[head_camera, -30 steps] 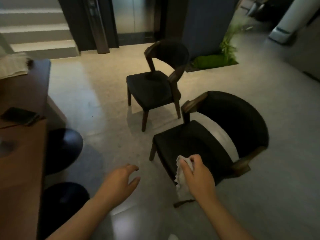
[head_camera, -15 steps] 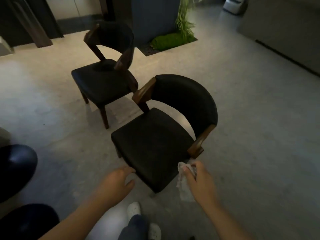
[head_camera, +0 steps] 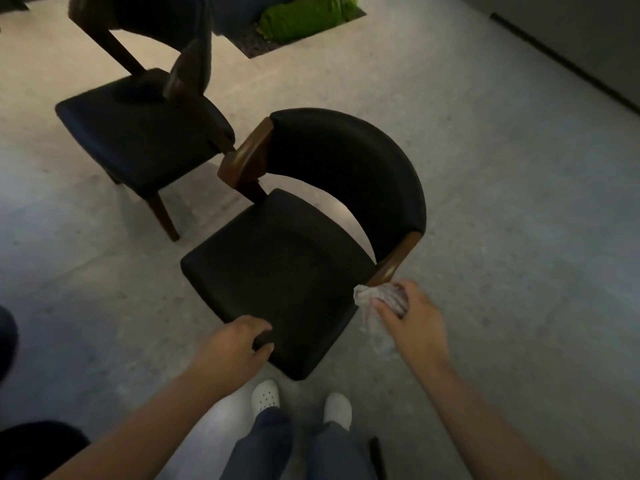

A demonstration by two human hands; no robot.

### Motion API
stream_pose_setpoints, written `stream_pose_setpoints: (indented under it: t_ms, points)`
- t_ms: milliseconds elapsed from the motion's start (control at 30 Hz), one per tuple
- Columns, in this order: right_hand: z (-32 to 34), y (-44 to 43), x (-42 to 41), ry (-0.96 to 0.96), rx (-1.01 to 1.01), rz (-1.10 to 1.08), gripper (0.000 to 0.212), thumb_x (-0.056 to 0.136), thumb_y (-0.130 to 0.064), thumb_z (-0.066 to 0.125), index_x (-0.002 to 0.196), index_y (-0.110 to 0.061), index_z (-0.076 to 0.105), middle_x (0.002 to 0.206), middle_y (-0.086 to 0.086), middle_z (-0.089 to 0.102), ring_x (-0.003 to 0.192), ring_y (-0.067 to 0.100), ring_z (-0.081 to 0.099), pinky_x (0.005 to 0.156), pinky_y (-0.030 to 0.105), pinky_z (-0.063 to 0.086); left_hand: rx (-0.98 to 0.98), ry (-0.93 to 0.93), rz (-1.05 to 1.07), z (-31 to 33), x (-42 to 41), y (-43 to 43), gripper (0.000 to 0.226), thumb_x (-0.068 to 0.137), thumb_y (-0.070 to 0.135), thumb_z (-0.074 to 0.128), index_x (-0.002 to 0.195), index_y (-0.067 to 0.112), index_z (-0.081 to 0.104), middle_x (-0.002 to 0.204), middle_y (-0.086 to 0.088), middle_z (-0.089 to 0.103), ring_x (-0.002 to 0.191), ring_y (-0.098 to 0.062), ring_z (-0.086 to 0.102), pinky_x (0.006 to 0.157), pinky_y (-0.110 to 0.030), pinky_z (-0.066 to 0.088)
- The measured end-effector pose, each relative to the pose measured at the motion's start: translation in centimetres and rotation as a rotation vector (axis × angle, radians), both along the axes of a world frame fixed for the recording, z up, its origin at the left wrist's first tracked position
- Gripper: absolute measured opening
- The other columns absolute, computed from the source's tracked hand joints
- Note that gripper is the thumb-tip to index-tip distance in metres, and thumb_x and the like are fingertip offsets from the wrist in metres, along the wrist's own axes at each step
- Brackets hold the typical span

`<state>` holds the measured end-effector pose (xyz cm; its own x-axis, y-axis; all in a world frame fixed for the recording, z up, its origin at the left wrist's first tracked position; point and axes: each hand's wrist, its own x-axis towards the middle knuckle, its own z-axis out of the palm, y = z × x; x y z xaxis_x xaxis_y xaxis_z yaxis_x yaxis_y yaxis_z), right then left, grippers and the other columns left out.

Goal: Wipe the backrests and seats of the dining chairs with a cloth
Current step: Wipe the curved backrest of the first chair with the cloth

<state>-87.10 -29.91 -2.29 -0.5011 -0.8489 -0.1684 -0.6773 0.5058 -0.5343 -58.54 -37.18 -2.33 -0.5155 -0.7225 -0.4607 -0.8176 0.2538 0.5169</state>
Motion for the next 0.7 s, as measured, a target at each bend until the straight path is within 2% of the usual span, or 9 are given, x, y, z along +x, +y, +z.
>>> stream_pose_setpoints:
  t_ms: [67, 133, 233, 300, 400, 533, 567, 633, 700]
  points:
    - [-0.6, -1.8, -1.6, 0.068, -0.01, -0.004, 0.038, 0.087, -0.043, 0.065, 0.119, -0.026, 0.055, 0.11, -0.007, 0.06, 0.088, 0.0, 0.051, 0.075, 0.011, 0.037, 0.005, -0.011, 0.008, -0.6, -0.8, -0.7, 0.03, 0.093, 0.038, 0.057, 0.123, 0.035, 0.055, 0.118, 0.015, 0.055, 0.095, 0.001, 0.055, 0.084, -0.015, 0.047]
    - [-1.2, -3.4, -3.0, 0.16, -0.002, 0.014, 0.036, 0.087, -0.041, 0.066, 0.118, -0.025, 0.055, 0.117, -0.001, 0.056, 0.088, 0.004, 0.051, 0.073, 0.013, 0.038, 0.005, -0.015, 0.022, -1.1, -1.6, -1.1, 0.031, 0.094, 0.038, 0.057, 0.125, 0.033, 0.055, 0.119, 0.014, 0.054, 0.094, 0.001, 0.053, 0.08, -0.013, 0.043]
    - [-2.1, -5.7, -5.2, 0.266, 0.03, 0.017, 0.044, 0.088, -0.04, 0.064, 0.126, -0.021, 0.052, 0.131, 0.007, 0.043, 0.099, 0.016, 0.056, 0.08, 0.023, 0.049, 0.003, -0.031, 0.062, -2.0, -2.4, -1.4, 0.033, 0.094, 0.038, 0.058, 0.126, 0.032, 0.055, 0.121, 0.013, 0.054, 0.094, 0.001, 0.051, 0.08, -0.012, 0.04]
    - [-2.8, -7.0, -6.5, 0.369, 0.011, 0.069, 0.048, 0.089, -0.039, 0.063, 0.131, -0.018, 0.051, 0.133, 0.008, 0.04, 0.103, 0.019, 0.056, 0.085, 0.028, 0.05, 0.008, -0.037, 0.076, -2.6, -2.7, -1.3, 0.032, 0.094, 0.036, 0.057, 0.126, 0.03, 0.056, 0.121, 0.012, 0.056, 0.095, 0.001, 0.051, 0.082, -0.012, 0.039]
    - [-4.5, -8.5, -8.2, 0.48, 0.03, 0.165, 0.05, 0.091, -0.042, 0.059, 0.135, -0.019, 0.049, 0.136, 0.009, 0.038, 0.11, 0.02, 0.052, 0.09, 0.031, 0.049, 0.04, -0.066, 0.097, -3.9, -3.4, -0.7, 0.032, 0.095, 0.036, 0.056, 0.127, 0.029, 0.055, 0.122, 0.011, 0.056, 0.099, 0.0, 0.052, 0.086, -0.014, 0.042]
    - [-7.6, -8.4, -8.5, 0.584, 0.223, 0.286, 0.056, 0.094, -0.047, 0.04, 0.145, -0.025, 0.034, 0.15, 0.008, 0.024, 0.129, 0.022, 0.038, 0.1, 0.03, 0.041, 0.053, -0.092, 0.135, -5.6, -4.7, 0.4, 0.035, 0.096, 0.037, 0.055, 0.13, 0.028, 0.054, 0.126, 0.012, 0.056, 0.108, -0.002, 0.054, 0.087, -0.011, 0.037]
    - [-8.4, -8.0, -8.1, 0.596, 0.209, 0.308, 0.055, 0.092, -0.045, 0.044, 0.143, -0.025, 0.038, 0.149, 0.008, 0.027, 0.127, 0.021, 0.039, 0.098, 0.03, 0.042, 0.06, -0.097, 0.143, -5.9, -5.0, 0.6, 0.035, 0.096, 0.037, 0.054, 0.129, 0.028, 0.054, 0.126, 0.012, 0.056, 0.109, -0.002, 0.054, 0.086, -0.01, 0.036]
    - [-9.6, -7.0, -7.0, 0.575, 0.163, 0.333, 0.056, 0.082, -0.041, 0.068, 0.133, -0.024, 0.051, 0.14, 0.006, 0.036, 0.118, 0.022, 0.046, 0.086, 0.031, 0.05, 0.073, -0.103, 0.159, -6.5, -5.4, 0.8, 0.032, 0.096, 0.037, 0.055, 0.127, 0.029, 0.056, 0.124, 0.012, 0.058, 0.107, -0.003, 0.055, 0.085, -0.011, 0.037]
    - [-11.0, -6.3, -5.8, 0.587, 0.204, 0.395, 0.059, 0.076, -0.037, 0.078, 0.129, -0.026, 0.054, 0.135, 0.003, 0.039, 0.119, 0.021, 0.044, 0.08, 0.028, 0.051, 0.073, -0.11, 0.174, -7.0, -5.5, 0.7, 0.031, 0.096, 0.037, 0.055, 0.125, 0.028, 0.057, 0.121, 0.01, 0.059, 0.103, -0.003, 0.056, 0.085, -0.011, 0.039]
